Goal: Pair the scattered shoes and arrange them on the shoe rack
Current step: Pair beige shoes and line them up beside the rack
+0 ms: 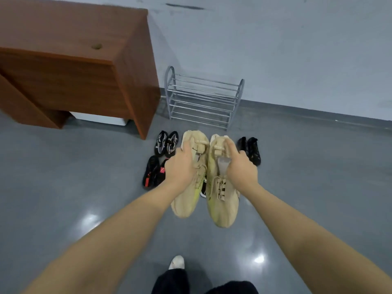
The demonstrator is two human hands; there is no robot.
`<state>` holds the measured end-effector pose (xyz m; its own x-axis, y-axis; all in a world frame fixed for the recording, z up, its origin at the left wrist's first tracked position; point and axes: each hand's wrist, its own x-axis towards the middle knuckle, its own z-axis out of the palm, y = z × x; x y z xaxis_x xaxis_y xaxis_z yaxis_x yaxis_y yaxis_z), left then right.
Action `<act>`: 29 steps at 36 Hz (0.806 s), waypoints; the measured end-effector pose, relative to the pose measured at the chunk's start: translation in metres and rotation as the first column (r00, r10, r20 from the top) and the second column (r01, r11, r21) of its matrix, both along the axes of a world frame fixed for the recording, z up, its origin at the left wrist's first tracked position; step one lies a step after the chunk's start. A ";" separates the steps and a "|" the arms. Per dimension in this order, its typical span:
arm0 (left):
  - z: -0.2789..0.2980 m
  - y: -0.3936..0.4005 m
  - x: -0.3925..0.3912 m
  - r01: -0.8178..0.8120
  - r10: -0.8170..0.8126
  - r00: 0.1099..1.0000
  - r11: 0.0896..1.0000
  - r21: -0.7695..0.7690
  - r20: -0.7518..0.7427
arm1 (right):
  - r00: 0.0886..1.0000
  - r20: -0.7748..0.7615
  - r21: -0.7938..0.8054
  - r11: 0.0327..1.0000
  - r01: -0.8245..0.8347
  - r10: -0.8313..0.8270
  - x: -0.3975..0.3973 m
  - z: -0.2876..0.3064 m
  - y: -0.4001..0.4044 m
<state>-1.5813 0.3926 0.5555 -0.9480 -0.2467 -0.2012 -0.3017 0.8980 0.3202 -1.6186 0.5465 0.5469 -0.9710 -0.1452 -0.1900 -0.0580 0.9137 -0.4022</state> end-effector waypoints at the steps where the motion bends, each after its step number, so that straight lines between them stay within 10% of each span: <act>1: 0.000 0.008 -0.012 0.005 -0.005 1.000 1.000 -0.006 0.007 | 1.000 0.012 -0.010 1.000 0.006 -0.006 -0.012 -0.003 0.009; 29: -0.048 0.249 -0.247 -0.200 0.187 0.979 0.957 0.209 0.082 | 0.985 0.173 -0.064 0.998 0.020 -0.008 -0.270 -0.056 0.250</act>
<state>-1.8287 0.6420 0.5077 -0.8709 -0.3685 -0.3253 -0.4875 0.7323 0.4755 -1.8889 0.7961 0.4911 -0.9265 -0.1495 -0.3453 0.0298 0.8856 -0.4635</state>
